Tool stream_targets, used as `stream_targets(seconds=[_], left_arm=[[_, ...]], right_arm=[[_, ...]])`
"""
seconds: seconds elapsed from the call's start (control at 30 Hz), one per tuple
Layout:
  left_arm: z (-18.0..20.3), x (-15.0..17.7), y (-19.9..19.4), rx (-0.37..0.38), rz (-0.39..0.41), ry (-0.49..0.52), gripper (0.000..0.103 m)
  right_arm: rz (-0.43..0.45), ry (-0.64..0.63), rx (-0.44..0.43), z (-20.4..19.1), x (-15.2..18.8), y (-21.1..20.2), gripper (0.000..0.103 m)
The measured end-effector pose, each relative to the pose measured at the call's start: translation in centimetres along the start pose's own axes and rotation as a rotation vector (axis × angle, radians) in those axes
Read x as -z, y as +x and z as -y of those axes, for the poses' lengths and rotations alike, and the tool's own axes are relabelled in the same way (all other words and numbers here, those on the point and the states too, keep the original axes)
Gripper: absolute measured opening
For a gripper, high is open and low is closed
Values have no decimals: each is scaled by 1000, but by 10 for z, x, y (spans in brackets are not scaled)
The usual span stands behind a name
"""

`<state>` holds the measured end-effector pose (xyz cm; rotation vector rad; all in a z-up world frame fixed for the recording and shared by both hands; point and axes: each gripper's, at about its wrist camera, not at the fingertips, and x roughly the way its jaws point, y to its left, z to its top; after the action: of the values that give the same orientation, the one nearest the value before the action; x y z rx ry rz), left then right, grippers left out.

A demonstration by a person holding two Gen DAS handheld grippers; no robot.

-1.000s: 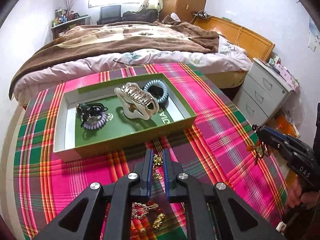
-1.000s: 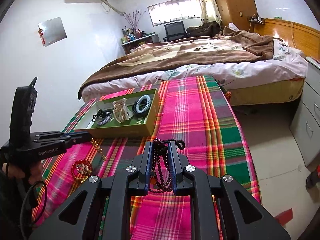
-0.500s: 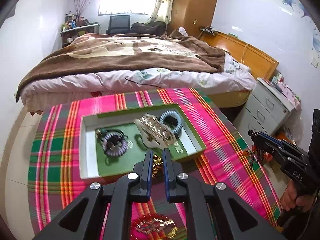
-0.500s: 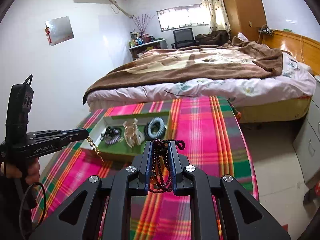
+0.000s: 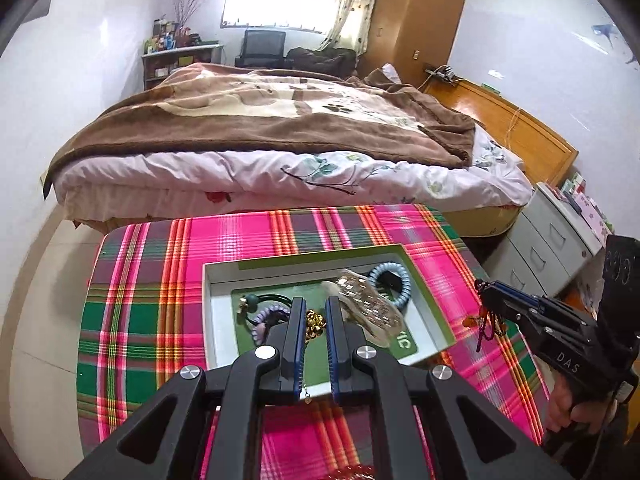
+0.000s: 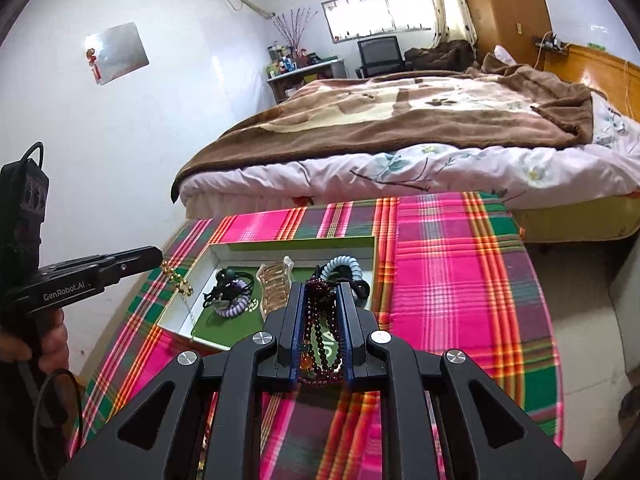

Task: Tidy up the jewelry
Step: 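Carry the gold chain and bead necklace into the box and open both tools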

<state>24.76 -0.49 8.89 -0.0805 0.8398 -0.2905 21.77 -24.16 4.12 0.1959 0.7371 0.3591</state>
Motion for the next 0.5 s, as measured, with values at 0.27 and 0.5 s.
stream_targets(seconds=[0.27,0.5], left_arm=[[-15,-4,19,-18,-13,-27,9],[-22,2,38,-28,-41,-33,10]], right_arm=[[-45,37,-21,8,1,28,16],[-62,52,-25,12,3,44,16]])
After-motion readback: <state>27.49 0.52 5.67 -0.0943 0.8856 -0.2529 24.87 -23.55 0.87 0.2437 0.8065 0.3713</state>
